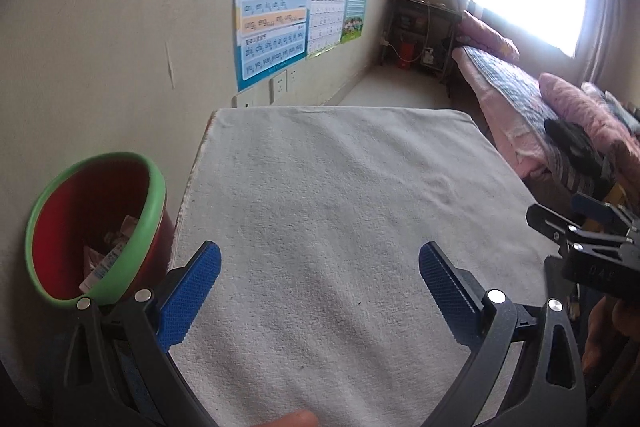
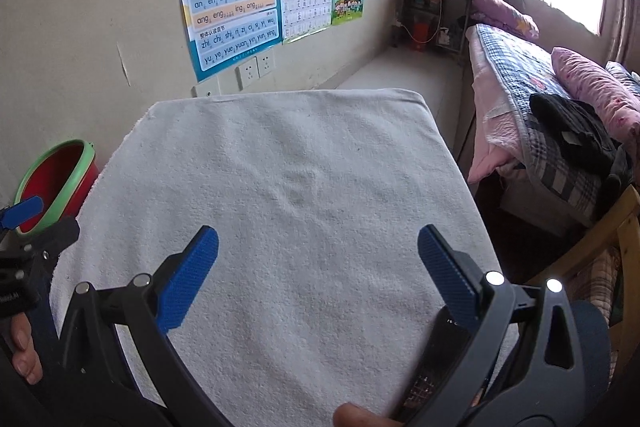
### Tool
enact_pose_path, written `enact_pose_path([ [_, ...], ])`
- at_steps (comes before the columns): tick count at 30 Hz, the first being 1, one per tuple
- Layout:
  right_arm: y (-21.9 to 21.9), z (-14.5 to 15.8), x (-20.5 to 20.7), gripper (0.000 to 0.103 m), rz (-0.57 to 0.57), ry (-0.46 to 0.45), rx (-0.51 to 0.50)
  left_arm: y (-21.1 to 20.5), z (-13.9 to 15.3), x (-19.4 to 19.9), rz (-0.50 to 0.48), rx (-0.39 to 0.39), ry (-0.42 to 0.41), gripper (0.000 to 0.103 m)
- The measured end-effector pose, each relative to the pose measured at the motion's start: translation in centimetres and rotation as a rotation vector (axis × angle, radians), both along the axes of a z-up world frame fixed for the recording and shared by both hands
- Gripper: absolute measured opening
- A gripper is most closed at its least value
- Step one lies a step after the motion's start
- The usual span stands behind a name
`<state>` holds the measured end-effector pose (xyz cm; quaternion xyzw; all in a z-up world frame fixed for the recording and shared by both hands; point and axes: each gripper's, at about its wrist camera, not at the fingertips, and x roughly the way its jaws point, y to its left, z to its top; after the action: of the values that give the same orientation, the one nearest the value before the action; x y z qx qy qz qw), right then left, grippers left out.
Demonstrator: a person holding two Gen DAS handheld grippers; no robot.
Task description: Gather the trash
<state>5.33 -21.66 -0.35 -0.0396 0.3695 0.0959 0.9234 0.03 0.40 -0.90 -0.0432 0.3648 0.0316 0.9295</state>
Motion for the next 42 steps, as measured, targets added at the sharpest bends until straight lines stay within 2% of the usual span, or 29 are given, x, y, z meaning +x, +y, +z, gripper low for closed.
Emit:
enact_pose_path([
  [6, 0.17, -0.11, -0.21, 0.098, 0.007, -0.005, -0.005, -0.46, -0.12, 0.05, -0.010, 0.017, 0.005, 0.095],
  [42, 0.21, -0.64, -0.32, 0.098, 0.013, -0.002, -0.027, -0.23, -0.15, 0.19, -0.018, 0.002, 0.008, 0.095],
])
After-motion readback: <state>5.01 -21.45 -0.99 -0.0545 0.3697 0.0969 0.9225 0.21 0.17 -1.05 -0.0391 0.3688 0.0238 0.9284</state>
